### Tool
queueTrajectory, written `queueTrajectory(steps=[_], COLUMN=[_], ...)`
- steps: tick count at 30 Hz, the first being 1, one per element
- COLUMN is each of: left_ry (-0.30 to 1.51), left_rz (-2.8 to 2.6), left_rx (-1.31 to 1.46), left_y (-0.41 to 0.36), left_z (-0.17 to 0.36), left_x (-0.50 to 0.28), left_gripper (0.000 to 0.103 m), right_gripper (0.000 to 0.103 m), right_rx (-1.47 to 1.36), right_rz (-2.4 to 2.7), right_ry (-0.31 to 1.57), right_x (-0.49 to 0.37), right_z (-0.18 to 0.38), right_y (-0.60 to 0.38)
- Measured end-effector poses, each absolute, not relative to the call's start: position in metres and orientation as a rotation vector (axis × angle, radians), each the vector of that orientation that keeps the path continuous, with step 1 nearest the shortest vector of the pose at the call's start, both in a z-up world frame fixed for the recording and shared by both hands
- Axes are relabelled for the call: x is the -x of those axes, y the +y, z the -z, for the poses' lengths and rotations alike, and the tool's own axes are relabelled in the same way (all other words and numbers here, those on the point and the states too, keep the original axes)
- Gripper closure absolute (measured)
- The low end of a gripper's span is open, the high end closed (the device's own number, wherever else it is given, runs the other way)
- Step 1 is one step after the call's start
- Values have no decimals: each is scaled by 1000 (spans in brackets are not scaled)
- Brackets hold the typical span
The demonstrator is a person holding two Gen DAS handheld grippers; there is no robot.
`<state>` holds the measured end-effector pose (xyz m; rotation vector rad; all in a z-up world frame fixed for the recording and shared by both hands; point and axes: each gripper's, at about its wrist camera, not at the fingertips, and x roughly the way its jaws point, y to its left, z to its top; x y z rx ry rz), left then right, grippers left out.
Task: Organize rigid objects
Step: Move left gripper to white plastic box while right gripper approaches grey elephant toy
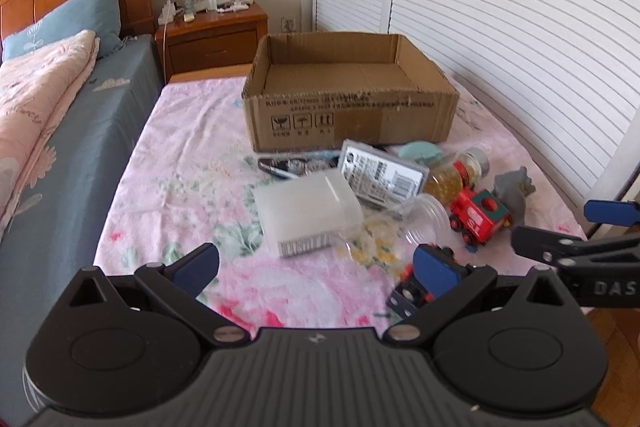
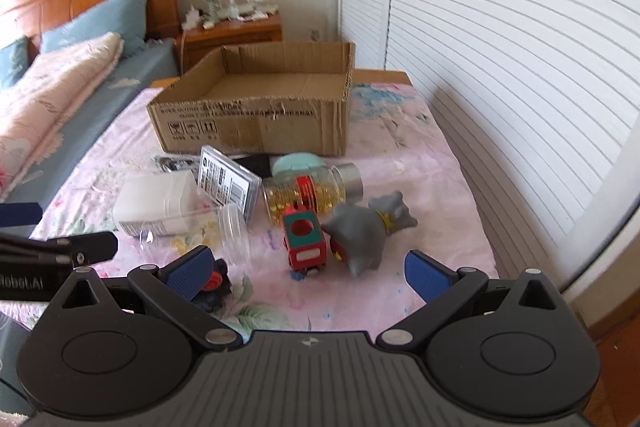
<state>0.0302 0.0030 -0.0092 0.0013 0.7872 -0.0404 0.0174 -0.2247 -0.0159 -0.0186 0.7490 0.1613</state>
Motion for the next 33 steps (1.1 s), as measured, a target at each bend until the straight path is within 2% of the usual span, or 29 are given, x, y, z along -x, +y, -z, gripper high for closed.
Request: queueTrajectory(steps=[11, 21, 33], left_ry=[773, 848, 896], left_rz=[21, 35, 27], left_rx=[-25, -30, -50], left_y=[16, 4, 24], left_z=[21, 53, 67], left_x=[-84, -138, -129], left_gripper=[1, 1, 1], right_gripper=[0, 0, 0], right_rx=[52, 28, 102], right_rz=[-149, -165, -187], right_ry=[771, 806, 876], right_x=[-34, -46, -55], right_z=[47, 66, 92], right_y=[-247, -256, -258])
